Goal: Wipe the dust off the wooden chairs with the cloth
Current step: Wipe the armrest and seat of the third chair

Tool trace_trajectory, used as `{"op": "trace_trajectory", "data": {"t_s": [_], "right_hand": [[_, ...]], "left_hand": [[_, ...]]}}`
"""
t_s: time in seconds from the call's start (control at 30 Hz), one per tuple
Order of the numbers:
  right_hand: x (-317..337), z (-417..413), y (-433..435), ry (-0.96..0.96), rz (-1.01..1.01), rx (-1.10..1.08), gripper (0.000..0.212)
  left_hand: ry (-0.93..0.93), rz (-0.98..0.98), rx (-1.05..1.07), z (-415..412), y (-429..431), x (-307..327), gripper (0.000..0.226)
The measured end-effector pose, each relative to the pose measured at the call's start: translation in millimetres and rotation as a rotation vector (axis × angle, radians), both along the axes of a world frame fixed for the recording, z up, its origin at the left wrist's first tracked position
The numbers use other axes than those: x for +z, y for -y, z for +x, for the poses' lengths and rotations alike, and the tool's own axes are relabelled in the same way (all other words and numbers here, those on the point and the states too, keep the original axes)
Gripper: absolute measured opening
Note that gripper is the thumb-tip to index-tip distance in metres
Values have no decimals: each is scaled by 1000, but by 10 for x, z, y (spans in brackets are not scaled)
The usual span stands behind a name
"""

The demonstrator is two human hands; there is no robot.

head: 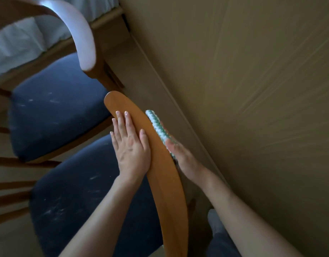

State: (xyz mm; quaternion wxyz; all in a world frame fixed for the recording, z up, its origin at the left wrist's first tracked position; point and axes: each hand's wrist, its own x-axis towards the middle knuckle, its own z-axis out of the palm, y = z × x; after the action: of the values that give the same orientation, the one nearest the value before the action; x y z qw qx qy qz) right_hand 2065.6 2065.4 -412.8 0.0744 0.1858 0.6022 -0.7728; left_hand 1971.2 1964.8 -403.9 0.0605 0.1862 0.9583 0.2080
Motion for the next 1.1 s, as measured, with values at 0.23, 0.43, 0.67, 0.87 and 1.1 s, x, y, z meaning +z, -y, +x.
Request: {"op": "trace_trajectory", "data": {"t_s": [0.23, 0.43, 0.67, 0.87, 1.1], "right_hand": [[-70, -1188, -287, -18, -137, 45, 51], [-101, -1184, -291, -164, -90, 111, 54], [-117, -370, -423, -145, -184, 173, 68], [-138, -1065, -363, -120, -166, 209, 53], [-63, -1843, -304, -71, 94, 340, 47]], "left_hand": [[-51, -31, -2, 24, -2, -58, 69], [-39, -66, -4, 18, 14, -46, 64], [-45, -43, -4, 25, 11, -54, 64], [-34, -36, 1, 18, 9, -60, 66], [-40, -31, -6, 5, 12, -66, 65]]}}
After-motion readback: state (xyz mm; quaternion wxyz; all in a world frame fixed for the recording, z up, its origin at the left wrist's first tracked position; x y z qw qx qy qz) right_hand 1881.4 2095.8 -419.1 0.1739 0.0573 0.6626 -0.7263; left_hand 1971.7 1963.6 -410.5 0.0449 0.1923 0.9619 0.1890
